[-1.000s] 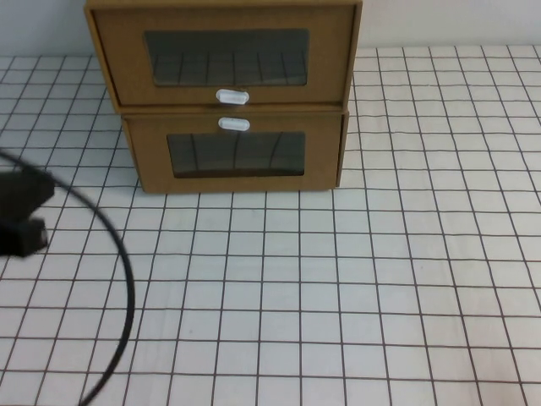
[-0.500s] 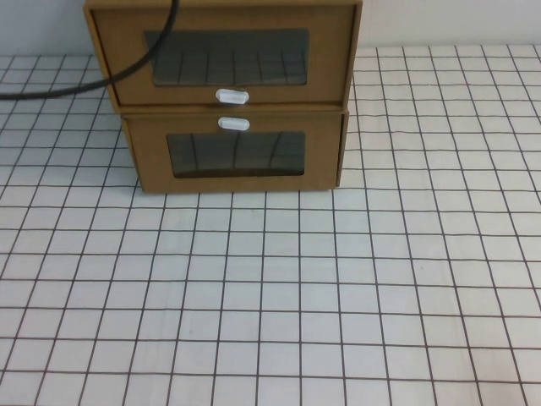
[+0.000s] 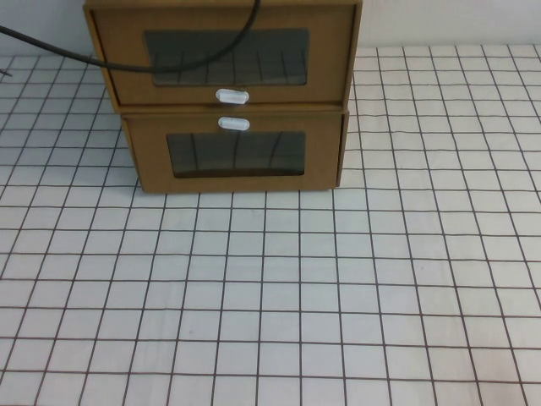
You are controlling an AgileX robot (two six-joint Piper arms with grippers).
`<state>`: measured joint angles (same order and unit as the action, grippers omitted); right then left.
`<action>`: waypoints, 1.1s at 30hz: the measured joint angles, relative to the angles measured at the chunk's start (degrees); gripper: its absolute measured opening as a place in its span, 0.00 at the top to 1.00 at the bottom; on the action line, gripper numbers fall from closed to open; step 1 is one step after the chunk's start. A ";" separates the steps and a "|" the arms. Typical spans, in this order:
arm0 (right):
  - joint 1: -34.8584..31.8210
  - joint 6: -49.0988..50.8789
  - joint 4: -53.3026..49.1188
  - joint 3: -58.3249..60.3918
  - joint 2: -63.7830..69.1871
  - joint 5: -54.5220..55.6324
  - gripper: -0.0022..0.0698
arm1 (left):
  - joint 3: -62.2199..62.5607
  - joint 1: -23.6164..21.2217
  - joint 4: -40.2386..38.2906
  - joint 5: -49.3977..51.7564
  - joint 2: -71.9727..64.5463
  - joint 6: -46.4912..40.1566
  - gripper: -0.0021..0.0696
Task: Open the shoe box
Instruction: 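Pull the top drawer of the cardboard box fully open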
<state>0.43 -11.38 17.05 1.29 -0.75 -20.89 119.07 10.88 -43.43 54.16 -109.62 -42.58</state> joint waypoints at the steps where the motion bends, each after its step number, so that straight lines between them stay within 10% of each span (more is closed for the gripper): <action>1: 0.00 0.00 0.00 0.00 0.00 0.00 0.99 | 0.53 0.59 0.00 0.00 -0.77 0.08 0.97; 19: 0.00 -0.11 33.75 0.00 0.00 14.82 0.99 | 2.55 1.54 2.54 -1.02 -4.88 -0.02 0.97; 33: 0.00 -3.72 29.86 -22.53 19.29 -16.86 0.99 | 2.68 1.63 3.12 -1.26 -4.88 -0.02 0.97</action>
<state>0.43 -15.10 46.92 -21.24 18.54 -37.75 121.75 12.51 -40.31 52.90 -114.50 -42.60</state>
